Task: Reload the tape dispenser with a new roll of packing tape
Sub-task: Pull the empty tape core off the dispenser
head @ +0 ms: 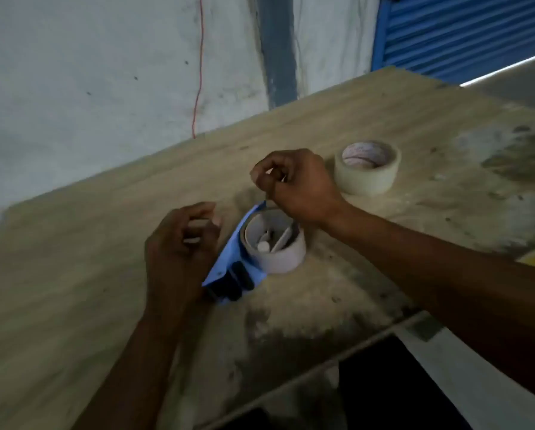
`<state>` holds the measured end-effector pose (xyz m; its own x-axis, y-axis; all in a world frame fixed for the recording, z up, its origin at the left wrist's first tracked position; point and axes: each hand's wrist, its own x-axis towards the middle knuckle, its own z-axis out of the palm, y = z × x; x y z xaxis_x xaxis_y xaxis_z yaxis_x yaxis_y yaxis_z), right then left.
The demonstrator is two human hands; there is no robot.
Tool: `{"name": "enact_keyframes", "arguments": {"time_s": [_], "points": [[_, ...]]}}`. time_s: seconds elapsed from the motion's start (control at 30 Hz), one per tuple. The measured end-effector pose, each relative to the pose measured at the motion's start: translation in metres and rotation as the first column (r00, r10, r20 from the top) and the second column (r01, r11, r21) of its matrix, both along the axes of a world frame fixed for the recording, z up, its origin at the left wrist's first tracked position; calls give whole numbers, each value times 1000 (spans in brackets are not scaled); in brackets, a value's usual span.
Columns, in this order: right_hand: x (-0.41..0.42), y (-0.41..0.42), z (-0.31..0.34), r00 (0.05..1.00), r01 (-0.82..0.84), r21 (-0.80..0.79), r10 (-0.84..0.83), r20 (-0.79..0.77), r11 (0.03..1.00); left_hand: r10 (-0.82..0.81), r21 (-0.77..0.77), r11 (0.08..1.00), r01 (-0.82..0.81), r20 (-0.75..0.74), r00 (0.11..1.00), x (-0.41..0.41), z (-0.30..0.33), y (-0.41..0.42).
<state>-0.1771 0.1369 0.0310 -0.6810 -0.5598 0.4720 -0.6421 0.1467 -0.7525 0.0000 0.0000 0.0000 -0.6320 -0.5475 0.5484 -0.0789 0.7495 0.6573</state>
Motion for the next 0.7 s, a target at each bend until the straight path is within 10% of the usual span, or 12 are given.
{"name": "enact_keyframes", "arguments": {"time_s": [0.13, 0.47, 0.7], "points": [[27, 34, 12, 997, 36, -15, -35, 65, 999, 125, 252, 962, -109, -49, 991, 9, 13, 18], [43, 59, 21, 970, 33, 320, -107, 216, 947, -49, 139, 990, -8, 397, 917, 38, 14, 69], [28, 20, 11, 892, -147, 265, 12, 451, 953, 49, 16, 998, -53, 184, 982, 22, 28, 36]]}}
